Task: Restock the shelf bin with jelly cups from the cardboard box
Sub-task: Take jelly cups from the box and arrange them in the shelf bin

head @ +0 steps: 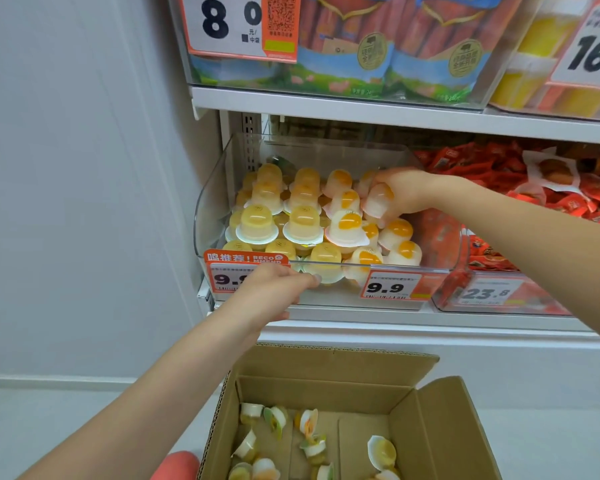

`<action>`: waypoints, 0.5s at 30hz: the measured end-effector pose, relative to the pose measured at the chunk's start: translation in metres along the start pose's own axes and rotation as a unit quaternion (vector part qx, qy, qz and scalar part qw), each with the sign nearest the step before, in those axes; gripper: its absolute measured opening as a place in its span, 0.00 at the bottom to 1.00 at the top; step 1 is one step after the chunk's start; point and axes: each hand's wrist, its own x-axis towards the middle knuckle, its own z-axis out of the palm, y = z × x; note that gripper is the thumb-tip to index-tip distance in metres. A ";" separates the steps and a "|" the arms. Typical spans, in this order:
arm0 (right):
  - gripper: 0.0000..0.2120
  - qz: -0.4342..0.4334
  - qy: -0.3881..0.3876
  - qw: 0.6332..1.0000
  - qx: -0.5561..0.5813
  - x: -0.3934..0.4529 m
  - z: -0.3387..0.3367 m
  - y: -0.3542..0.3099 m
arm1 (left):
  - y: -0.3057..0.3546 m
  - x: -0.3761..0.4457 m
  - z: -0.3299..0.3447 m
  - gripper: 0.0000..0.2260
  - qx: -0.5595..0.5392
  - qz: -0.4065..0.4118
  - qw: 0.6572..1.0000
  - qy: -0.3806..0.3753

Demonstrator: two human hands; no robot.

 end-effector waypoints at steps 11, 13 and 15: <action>0.35 0.020 0.111 0.992 0.064 -0.037 -0.008 -0.004 | -0.003 -0.005 -0.002 0.11 0.022 0.010 1.000 -0.011; 0.27 -0.002 0.206 0.969 0.135 -0.070 -0.005 -0.006 | -0.008 -0.008 -0.004 0.08 0.038 0.018 0.999 -0.019; 0.19 -0.028 0.248 0.948 0.197 -0.106 0.009 -0.013 | -0.016 -0.008 -0.002 0.06 0.060 0.020 0.998 -0.025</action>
